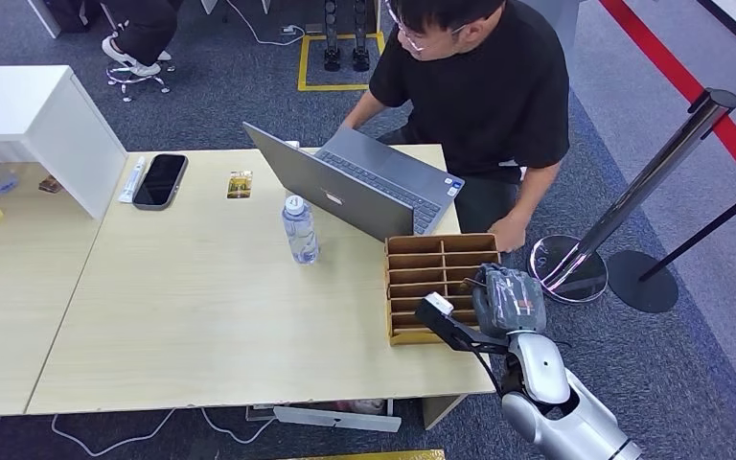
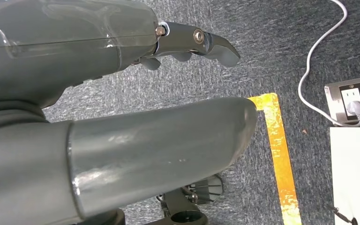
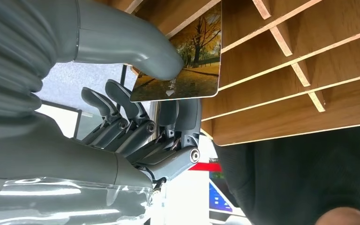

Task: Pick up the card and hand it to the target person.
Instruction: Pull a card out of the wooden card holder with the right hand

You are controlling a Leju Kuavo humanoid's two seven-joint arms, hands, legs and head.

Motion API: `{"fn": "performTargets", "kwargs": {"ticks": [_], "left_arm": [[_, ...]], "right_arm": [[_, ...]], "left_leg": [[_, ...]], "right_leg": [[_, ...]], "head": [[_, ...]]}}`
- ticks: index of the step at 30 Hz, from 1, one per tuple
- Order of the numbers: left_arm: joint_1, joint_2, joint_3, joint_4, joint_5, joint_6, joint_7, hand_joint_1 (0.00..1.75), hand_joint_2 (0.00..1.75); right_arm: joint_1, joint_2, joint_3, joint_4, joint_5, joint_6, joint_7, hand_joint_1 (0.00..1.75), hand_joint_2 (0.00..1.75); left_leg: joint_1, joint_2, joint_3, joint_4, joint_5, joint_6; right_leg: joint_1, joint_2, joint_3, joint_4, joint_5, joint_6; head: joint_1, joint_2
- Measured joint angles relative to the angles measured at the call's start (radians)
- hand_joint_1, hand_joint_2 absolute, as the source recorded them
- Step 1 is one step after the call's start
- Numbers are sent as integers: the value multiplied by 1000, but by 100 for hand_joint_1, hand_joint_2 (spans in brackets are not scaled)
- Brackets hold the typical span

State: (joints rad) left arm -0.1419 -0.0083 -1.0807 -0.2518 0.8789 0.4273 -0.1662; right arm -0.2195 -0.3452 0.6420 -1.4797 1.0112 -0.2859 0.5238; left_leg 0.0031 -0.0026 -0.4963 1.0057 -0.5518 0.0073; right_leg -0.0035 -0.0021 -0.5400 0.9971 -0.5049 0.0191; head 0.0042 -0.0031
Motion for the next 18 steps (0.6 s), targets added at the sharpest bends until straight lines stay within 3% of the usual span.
{"fn": "performTargets", "kwargs": {"ticks": [18], "left_arm": [[4,1,0,0,4,4,-18,0,0]], "right_arm": [[-3,-58,-36,-197,10,31,44,148,175]], "left_leg": [[0,0,0,0,0,0]], "right_leg": [[0,0,0,0,0,0]], "head": [[0,0]]}}
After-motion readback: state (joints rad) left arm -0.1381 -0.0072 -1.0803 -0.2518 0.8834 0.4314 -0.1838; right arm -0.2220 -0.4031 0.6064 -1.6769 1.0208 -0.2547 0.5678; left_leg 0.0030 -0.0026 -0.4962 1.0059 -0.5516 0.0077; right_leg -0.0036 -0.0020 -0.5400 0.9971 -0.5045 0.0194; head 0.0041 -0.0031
